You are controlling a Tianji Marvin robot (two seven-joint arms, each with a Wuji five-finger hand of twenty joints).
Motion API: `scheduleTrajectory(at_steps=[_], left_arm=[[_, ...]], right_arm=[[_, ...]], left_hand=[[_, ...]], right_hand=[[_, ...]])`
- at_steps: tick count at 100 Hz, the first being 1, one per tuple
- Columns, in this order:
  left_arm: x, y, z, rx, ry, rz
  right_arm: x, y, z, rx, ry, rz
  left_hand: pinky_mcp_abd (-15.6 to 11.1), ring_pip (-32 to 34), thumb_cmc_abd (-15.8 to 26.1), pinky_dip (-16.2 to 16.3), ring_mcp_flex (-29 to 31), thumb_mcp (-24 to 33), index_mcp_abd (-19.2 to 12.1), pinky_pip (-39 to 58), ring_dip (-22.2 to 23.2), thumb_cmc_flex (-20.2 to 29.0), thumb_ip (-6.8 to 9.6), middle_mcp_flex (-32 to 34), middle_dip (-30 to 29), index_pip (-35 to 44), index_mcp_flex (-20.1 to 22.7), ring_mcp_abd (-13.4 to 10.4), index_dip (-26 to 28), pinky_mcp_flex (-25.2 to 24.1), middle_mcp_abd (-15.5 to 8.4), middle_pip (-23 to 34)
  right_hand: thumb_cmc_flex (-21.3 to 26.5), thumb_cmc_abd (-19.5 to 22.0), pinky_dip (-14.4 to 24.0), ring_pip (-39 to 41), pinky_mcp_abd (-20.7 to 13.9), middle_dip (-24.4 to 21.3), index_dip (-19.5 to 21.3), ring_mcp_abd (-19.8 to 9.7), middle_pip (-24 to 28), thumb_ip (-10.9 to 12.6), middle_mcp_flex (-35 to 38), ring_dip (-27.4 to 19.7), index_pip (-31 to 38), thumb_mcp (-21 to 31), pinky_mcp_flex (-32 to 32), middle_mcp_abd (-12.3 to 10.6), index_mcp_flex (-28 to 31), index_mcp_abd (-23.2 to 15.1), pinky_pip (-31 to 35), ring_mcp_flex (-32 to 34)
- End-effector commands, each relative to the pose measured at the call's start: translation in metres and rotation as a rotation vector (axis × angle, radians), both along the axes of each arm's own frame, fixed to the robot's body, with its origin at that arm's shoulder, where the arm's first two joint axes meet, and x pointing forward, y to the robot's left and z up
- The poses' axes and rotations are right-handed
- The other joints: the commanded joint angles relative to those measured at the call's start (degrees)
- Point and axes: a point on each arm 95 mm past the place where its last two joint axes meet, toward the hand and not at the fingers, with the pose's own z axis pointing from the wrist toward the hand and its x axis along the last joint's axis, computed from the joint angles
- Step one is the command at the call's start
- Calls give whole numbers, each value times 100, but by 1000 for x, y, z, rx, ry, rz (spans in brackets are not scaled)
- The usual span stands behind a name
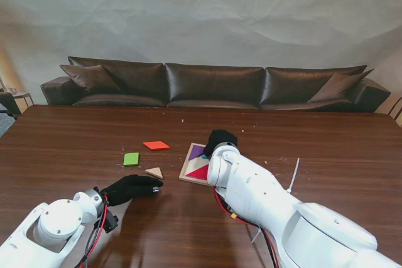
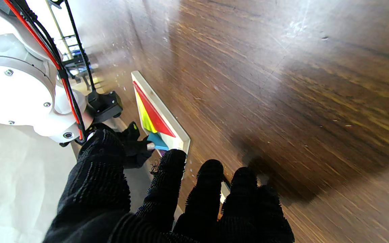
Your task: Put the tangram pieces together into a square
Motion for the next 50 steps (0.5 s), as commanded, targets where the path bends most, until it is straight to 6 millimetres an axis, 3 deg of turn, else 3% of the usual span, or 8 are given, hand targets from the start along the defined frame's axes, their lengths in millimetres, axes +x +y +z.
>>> scheduleTrajectory(at_steps=[1,7,11,13,15,31,40,50], left_arm=[[-11,3,-17,12,65,-5],[-12,3,-17,12,66,-4],[-12,3,-17,12,68,-3],[-12,3,-17,12,68,-3],[-12,2,-17,12,69,-3],[-11,1,-17,11,71,-7],[-11,1,-17,11,70,-8],[-11,1,-17,12,70,-9]], right_arm=[[1,-2,-1,-6,16,9],[1,-5,-1,-12,16,22],[1,-6,-1,-19,13,33],[1,-7,-1,-22,13,39],[1,-8,-1,-24,11,44],[1,-12,-1,-42,-9,86],[1,-14,-1,-52,-18,110],[1,-15,-1,-68,-30,137]], left_hand=[[1596,-44,279,-151,99,-134,-41,32,46,167,173,74,9,-3,33,616,-6,160,3,-8],[1596,-41,276,-150,104,-134,-36,35,47,167,173,74,9,-2,36,596,-5,166,3,-8],[1592,-42,278,-150,103,-135,-36,34,47,164,172,69,8,-3,35,604,-5,161,5,-10],[1590,-44,277,-151,99,-136,-28,33,46,164,172,65,8,0,42,603,-4,159,5,-12],[1592,-44,276,-151,98,-136,-28,33,45,164,172,70,8,-2,37,608,-5,159,4,-10],[1593,-39,276,-150,109,-134,-35,36,48,168,172,73,9,-3,36,606,-5,163,7,-9],[1593,-43,278,-150,101,-135,-39,35,46,167,172,70,8,-2,39,600,-5,161,7,-10],[1596,-42,280,-150,104,-135,-44,35,47,165,172,70,9,-2,39,607,-5,162,0,-10]], right_hand=[[-109,-59,-3,94,-31,-81,-49,-52,52,-167,87,24,-99,-112,420,-61,-78,-64,225,140],[-386,-72,29,63,-37,-56,417,-59,40,31,19,13,-769,-108,375,-51,-23,-32,202,139],[-588,-93,58,49,-41,-49,774,-50,40,520,-41,13,-1215,-63,337,-47,-24,22,191,139],[-686,-117,78,32,-45,-48,1259,-48,39,810,-65,11,-1505,-47,317,-51,-13,50,183,138],[-752,-171,84,21,-49,-48,1392,-49,36,894,-91,8,-1600,-65,300,-57,-56,58,178,136],[-1093,-1010,132,-43,-36,-40,1522,-58,41,788,-222,-9,-1704,-35,174,-81,-322,60,167,136],[-1053,-1449,149,-67,-37,-35,1538,-56,38,741,-298,-2,-1686,47,136,-99,-346,-25,149,130],[-925,-1652,163,-61,-29,-25,1545,-85,62,734,-290,10,-1659,139,132,-127,-332,-103,145,141]])
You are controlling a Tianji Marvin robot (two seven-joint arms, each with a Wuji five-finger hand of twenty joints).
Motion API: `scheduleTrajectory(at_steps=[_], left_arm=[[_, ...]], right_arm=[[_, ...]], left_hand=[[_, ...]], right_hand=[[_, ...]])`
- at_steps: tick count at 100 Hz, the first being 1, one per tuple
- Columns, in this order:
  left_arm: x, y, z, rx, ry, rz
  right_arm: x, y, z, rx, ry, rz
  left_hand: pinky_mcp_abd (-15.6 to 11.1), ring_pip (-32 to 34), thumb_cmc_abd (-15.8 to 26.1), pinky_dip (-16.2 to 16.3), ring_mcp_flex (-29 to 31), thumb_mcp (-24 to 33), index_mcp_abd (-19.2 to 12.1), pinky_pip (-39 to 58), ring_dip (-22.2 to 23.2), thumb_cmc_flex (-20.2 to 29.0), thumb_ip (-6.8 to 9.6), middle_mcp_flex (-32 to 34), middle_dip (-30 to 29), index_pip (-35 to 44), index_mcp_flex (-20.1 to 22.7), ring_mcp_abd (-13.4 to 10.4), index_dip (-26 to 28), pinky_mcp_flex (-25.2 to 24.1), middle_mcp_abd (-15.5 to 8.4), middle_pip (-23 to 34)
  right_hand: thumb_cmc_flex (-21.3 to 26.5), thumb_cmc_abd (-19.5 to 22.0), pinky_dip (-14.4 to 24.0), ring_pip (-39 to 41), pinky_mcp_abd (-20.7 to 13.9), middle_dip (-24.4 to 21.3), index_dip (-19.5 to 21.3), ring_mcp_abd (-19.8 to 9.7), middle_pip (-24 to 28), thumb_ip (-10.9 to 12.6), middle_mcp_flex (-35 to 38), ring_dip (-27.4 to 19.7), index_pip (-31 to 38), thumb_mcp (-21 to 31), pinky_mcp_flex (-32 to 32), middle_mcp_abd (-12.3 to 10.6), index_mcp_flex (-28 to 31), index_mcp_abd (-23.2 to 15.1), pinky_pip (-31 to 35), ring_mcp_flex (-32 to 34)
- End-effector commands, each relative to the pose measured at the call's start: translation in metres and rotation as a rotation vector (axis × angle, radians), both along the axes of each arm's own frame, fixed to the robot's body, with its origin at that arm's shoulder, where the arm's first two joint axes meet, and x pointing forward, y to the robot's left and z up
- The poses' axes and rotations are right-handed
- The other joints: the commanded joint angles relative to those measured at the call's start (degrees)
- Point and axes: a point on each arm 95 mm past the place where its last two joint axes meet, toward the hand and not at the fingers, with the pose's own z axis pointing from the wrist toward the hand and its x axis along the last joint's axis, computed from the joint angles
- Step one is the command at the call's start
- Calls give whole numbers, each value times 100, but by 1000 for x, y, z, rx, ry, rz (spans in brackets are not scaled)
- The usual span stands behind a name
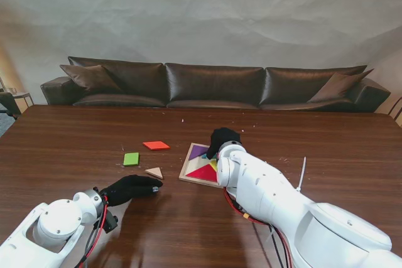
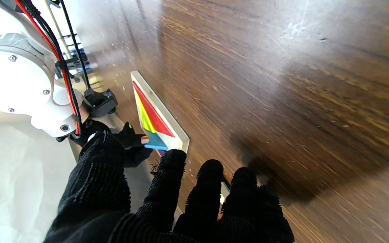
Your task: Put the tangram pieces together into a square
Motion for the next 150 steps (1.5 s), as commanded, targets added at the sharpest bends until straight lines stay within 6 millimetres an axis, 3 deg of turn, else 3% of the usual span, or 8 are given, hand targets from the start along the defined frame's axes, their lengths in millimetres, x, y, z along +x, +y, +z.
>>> scheduleTrajectory(at_steps=[1,28,38,44,53,66,85,150], left_arm=[[-10,1,-18,10,67,-11],[-11,2,-18,14,69,-8],[-11,2,-18,15,69,-7],[-11,2,-18,15,69,-6],[-12,2,-18,14,69,-5],[-13,3,-18,14,71,-1],[-14,4,-18,14,72,2],[-16,7,-18,22,76,11]], right_arm=[[-2,1,-4,-4,9,27],[-4,3,-10,7,-5,66],[-4,4,-11,-8,-11,86],[-4,4,-11,-9,-15,89],[-4,4,-11,-7,-19,90],[-3,4,-11,-10,-28,95],[-2,4,-10,-25,-42,114],[3,7,-4,22,-57,129]], left_hand=[[1608,-42,213,-139,106,-135,-45,43,47,164,171,76,9,0,42,606,-5,165,2,-7],[1603,-41,211,-139,105,-138,-49,43,47,157,170,70,8,0,43,601,-5,165,0,-10],[1608,-42,211,-139,103,-134,-32,43,47,165,171,69,8,1,46,611,-5,165,3,-10],[1606,-40,211,-140,107,-135,-37,43,47,163,171,77,10,-5,31,601,-7,165,-3,-7],[1605,-42,217,-140,102,-133,-40,43,47,169,171,74,9,0,44,611,-5,166,-6,-8],[1609,-43,222,-141,102,-134,-46,42,46,170,170,75,9,-1,42,605,-5,165,-2,-8],[1602,-44,234,-139,101,-138,-52,45,46,164,169,75,9,-2,38,601,-6,166,-8,-8],[1607,-47,235,-140,94,-135,-33,42,46,168,170,65,8,-6,28,605,-8,161,-4,-10]], right_hand=[[21,-384,117,11,-21,-23,55,-85,76,3,-117,13,18,207,132,-116,-210,-183,144,141],[518,179,165,231,3,-21,25,-57,109,117,131,110,140,214,196,-222,122,-604,184,142],[711,236,167,318,0,-18,-656,-63,80,-387,218,108,395,159,233,-254,154,-707,196,141],[938,317,156,389,-11,-18,-1249,-85,79,-871,341,132,941,90,285,-320,120,-804,217,139],[1138,461,145,478,-33,19,-1870,-109,40,-1039,560,158,1712,14,350,-421,87,-935,240,141],[1232,945,118,648,-75,18,-2044,-145,-10,-925,996,229,2076,95,504,-590,454,-844,259,146],[1274,1159,98,694,-105,38,-2077,-180,-94,-858,1150,244,2136,175,595,-506,528,-638,261,146],[1636,1056,74,983,-81,348,-1819,-422,2,-761,1539,367,2396,406,1116,-31,795,-57,243,166]])
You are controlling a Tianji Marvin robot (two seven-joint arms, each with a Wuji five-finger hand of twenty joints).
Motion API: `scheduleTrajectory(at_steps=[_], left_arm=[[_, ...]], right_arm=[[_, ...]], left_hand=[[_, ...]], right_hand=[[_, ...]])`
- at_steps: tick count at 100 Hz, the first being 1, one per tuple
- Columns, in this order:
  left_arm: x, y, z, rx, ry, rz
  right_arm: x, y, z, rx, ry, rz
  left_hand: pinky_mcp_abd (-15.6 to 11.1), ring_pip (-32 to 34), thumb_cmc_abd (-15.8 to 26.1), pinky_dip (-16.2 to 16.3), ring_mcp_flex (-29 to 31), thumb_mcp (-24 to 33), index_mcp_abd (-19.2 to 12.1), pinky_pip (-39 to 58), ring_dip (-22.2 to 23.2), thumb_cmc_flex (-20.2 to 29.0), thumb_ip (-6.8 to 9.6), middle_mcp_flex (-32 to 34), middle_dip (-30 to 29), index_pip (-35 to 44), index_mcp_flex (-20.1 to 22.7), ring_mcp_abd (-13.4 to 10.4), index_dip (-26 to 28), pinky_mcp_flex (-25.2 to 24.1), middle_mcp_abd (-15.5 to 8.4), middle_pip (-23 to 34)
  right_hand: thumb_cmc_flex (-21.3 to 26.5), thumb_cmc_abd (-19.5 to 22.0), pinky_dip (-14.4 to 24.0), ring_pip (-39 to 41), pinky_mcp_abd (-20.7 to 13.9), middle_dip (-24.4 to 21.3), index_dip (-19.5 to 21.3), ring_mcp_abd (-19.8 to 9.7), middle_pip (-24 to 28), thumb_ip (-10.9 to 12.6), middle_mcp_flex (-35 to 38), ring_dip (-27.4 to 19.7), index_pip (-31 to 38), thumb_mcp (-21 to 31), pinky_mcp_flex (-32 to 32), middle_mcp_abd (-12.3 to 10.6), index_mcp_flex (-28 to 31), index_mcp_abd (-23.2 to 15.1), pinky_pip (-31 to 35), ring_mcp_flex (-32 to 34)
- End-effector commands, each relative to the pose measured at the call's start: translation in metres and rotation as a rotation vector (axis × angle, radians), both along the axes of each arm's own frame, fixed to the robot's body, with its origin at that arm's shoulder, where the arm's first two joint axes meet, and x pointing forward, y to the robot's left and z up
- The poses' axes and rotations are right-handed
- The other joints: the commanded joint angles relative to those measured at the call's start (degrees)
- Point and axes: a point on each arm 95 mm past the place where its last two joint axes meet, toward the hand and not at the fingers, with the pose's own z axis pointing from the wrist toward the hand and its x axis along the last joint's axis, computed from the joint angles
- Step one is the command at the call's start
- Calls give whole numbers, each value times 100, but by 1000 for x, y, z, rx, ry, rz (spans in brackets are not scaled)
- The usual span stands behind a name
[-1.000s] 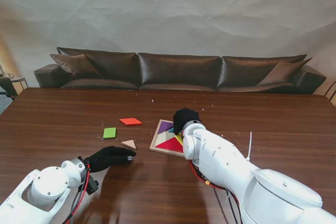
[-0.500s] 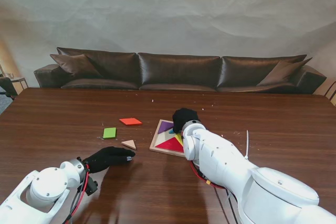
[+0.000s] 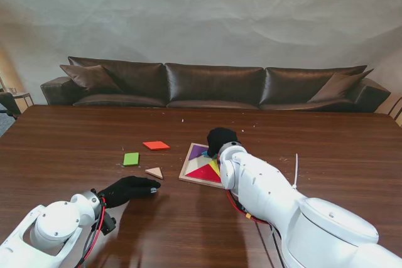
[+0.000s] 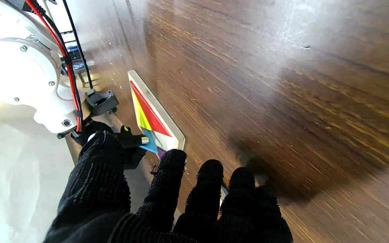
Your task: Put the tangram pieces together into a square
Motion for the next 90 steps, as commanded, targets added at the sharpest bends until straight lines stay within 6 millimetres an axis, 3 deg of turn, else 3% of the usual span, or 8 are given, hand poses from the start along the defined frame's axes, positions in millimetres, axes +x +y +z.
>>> scheduleTrajectory(at_steps=[1,44,76,90], left_arm=[[-11,3,-18,15,69,-5],[-9,3,-18,12,68,-12],[-10,4,-19,8,63,-12],[-10,5,-19,7,63,-9]], right_arm=[[-1,7,2,21,5,7],[-9,25,8,212,153,-210],[-19,41,-1,268,230,-381],[-20,42,-4,261,227,-389]], left_hand=[[1719,-47,236,-94,95,-135,-38,46,46,166,170,65,8,-5,31,706,-7,163,-7,-11],[1712,-46,238,-96,96,-137,-44,48,46,163,169,65,8,-3,38,717,-7,174,0,-11],[1719,-40,233,-100,107,-135,-36,48,49,170,170,72,9,-3,37,725,-8,179,7,-9],[1718,-39,235,-102,110,-137,-42,46,49,166,169,63,8,-4,34,722,-8,177,17,-13]], right_hand=[[222,77,67,187,-5,122,242,-317,87,219,352,75,449,317,1133,376,353,-48,234,108],[278,-115,206,518,313,249,366,-223,46,184,563,205,505,355,1338,671,484,364,311,103],[229,-213,227,597,327,255,325,-215,1,137,627,219,531,400,1401,677,539,372,353,99],[116,-269,219,619,221,220,206,-223,-48,100,627,217,511,422,1381,564,550,216,361,97]])
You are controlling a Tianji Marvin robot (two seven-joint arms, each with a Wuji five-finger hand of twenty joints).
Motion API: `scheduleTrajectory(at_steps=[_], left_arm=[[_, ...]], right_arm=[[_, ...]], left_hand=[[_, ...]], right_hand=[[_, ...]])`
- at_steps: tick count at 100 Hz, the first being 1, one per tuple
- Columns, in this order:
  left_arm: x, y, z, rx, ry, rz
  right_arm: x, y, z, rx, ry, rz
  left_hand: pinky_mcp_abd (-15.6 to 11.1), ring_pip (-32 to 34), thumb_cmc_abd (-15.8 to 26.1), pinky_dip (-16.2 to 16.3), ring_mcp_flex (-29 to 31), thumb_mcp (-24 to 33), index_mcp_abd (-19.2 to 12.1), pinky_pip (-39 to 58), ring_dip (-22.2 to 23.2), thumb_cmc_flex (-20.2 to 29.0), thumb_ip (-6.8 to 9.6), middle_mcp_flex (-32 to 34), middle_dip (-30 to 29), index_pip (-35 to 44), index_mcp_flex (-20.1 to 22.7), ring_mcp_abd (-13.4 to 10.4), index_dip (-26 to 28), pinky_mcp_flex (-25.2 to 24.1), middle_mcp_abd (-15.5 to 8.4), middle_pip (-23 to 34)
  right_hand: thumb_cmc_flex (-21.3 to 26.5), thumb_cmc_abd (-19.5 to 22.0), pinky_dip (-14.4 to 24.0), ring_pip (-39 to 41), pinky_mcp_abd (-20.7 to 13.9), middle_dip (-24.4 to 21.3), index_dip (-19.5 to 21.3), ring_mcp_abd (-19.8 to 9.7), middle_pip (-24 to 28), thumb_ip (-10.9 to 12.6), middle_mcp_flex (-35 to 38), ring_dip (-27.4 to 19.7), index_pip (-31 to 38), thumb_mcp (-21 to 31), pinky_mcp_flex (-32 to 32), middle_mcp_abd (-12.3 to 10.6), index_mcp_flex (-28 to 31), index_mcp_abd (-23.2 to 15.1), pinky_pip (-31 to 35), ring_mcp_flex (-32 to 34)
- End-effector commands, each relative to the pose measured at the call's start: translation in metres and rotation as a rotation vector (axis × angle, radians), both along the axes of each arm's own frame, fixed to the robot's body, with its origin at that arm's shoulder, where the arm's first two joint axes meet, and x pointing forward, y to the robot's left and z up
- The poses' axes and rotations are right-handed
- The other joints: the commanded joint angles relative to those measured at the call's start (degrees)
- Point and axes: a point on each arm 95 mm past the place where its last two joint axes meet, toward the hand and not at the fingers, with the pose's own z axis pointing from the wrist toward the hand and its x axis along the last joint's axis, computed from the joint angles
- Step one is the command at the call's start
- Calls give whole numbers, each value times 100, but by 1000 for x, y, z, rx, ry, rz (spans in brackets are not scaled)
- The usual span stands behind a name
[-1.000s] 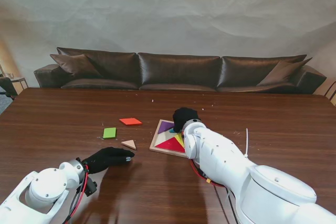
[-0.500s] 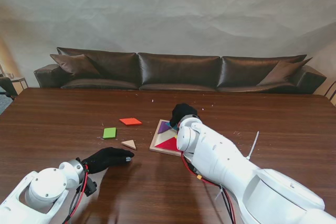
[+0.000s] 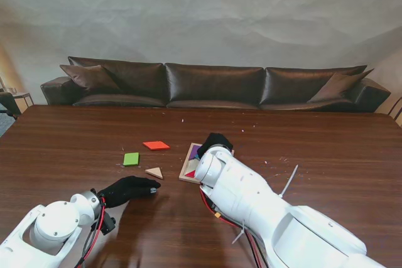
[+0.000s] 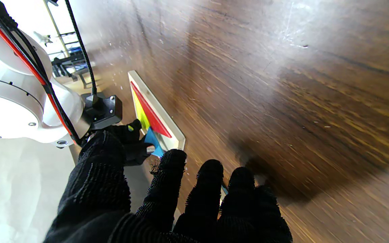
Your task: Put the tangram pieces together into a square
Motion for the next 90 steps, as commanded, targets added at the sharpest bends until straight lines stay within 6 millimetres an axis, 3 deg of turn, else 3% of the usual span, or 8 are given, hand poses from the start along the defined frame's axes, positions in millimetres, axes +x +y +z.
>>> scheduleTrajectory(at_steps=[1,9,24,67,81,87,90], left_arm=[[-11,3,-18,9,65,-2],[-12,3,-19,9,66,-2],[-13,3,-19,9,69,0],[-14,4,-18,9,76,1],[-14,4,-18,9,79,-2],[-14,3,-18,9,80,-4],[-14,3,-18,9,81,-5]], right_arm=[[-4,5,-5,0,19,15],[-4,4,-6,-11,21,21],[-4,3,-9,-27,23,30],[-2,-2,-10,-56,17,34],[-1,-6,-9,-70,11,35],[0,-7,-9,-78,8,37],[0,-8,-9,-85,6,39]], left_hand=[[1746,-41,236,-129,106,-136,-41,22,47,168,170,68,8,-4,34,754,-8,175,18,-11],[1749,-40,234,-129,109,-139,-37,24,47,163,168,68,8,-2,38,753,-8,180,6,-11],[1750,-37,238,-129,113,-137,-39,27,49,164,169,69,9,-3,38,759,-8,186,8,-11],[1764,-17,249,-129,150,-137,-18,34,64,175,167,101,24,-6,33,772,-9,207,34,0],[1761,-15,250,-131,153,-138,-27,35,68,175,167,106,30,-3,42,778,-9,213,43,0],[1760,-16,250,-132,154,-138,-30,35,69,175,167,107,31,-5,38,782,-9,215,55,0],[1760,-15,251,-133,156,-137,-23,35,69,177,167,114,33,-7,34,779,-10,216,54,3]], right_hand=[[97,-97,87,186,-7,61,57,-384,-44,96,473,73,376,351,1378,401,361,-155,287,53],[2,96,81,129,-143,115,47,-439,-26,92,340,42,345,328,1334,277,280,-311,293,57],[-60,-25,85,111,-251,182,135,-492,54,45,79,27,239,233,1286,171,76,-455,308,59],[-293,-245,134,-52,-293,32,453,-481,309,-16,-696,-71,-334,77,1049,283,-458,-183,368,59],[-493,-118,145,-98,-284,-135,672,-445,315,167,-906,-101,-904,68,967,315,-451,-37,376,59],[-587,-40,153,-120,-284,-209,845,-432,298,396,-1005,-115,-1262,74,923,345,-454,38,381,58],[-666,14,156,-142,-287,-240,971,-426,290,626,-1068,-128,-1490,83,898,362,-471,88,385,60]])
